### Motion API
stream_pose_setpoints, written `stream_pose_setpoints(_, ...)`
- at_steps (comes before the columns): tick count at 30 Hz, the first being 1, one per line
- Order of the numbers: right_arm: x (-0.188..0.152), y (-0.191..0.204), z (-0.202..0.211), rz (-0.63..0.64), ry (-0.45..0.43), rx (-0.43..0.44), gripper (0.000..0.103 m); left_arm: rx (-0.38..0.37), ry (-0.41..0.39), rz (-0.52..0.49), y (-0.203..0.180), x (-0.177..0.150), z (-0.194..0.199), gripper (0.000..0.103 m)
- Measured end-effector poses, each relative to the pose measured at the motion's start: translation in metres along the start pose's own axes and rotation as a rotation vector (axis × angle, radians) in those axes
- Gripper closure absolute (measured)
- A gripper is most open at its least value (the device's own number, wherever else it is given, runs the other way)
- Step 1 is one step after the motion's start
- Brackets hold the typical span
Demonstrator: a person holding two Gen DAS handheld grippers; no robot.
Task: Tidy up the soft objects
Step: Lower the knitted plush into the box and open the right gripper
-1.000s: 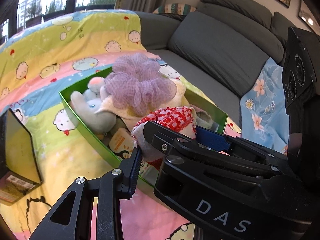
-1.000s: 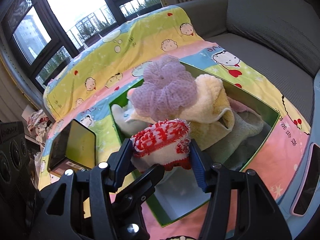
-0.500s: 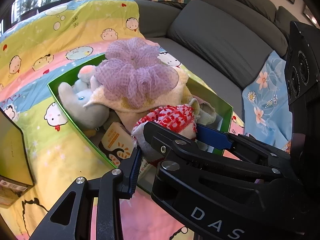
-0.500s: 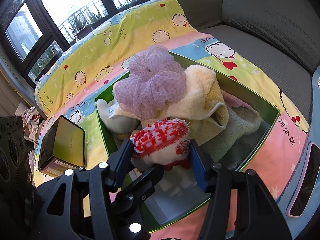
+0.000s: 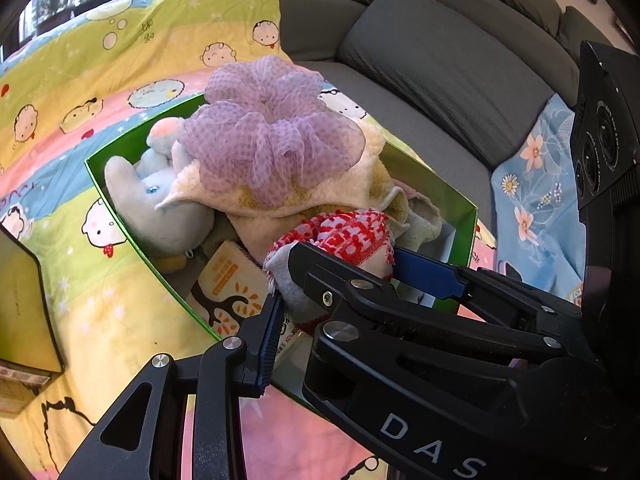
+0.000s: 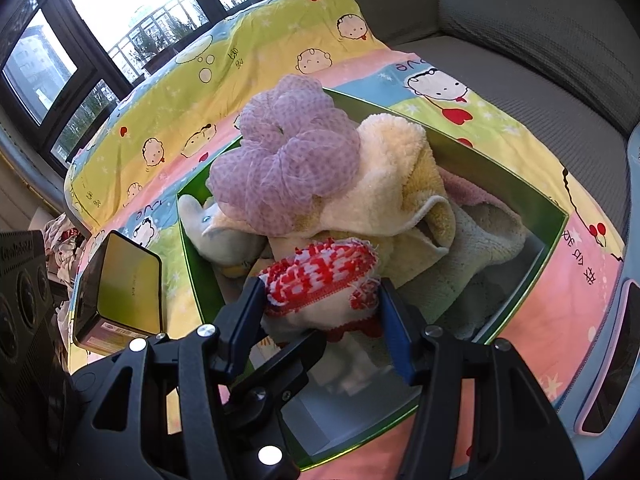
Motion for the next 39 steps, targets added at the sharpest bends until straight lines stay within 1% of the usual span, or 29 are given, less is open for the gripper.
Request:
stream_pose_setpoints(20, -0.002, -0.002, -0.003, -0.004, 0.005, -0.001, 0.045, 0.024, 0.022, -0.008, -0.001, 0.000, -0.002, 0.071)
stream_pose_setpoints(28, -0.001, -0.002, -0.003, -0.003, 0.001, -0.013, 0.042, 0.028, 0.027, -0.008, 0.000, 0.000, -0.003, 0.071)
stream_pose_setpoints(31, -0.001, -0.003, -0.002, -0.005, -0.007, -0.023, 0.039, 0.033, 0.028, -0.005, 0.000, 0.000, -0.003, 0.071)
stream_pose_setpoints(36, 0.000, -0.002, 0.001, -0.015, -0.011, 0.000, 0.039, 0.050, 0.023, -0.005, -0.002, 0.000, 0.002, 0.070)
stream_pose_setpoints(37, 0.000, -0.001, 0.002, -0.017, -0.015, 0.006, 0.039, 0.056, 0.019, -0.006, -0.002, 0.001, 0.004, 0.069)
stream_pose_setpoints(38, 0.001, 0.000, 0.004, -0.015, -0.024, 0.011, 0.038, 0.067, 0.008, -0.007, -0.002, 0.002, 0.008, 0.065)
stream_pose_setpoints(39, 0.003, 0.001, 0.007, -0.011, -0.042, 0.010, 0.035, 0.079, -0.004, -0.010, -0.002, 0.003, 0.012, 0.062)
Point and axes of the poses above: each gripper's, at about its wrist camera, not at the fingertips, and z roughly against the way its jaws point, y to its left, x to its top, the point moved 5 cm from there along -z, roughly the way its jaws point, and after that the axes turned 12 degrees about -y, right-handed, at the moved point
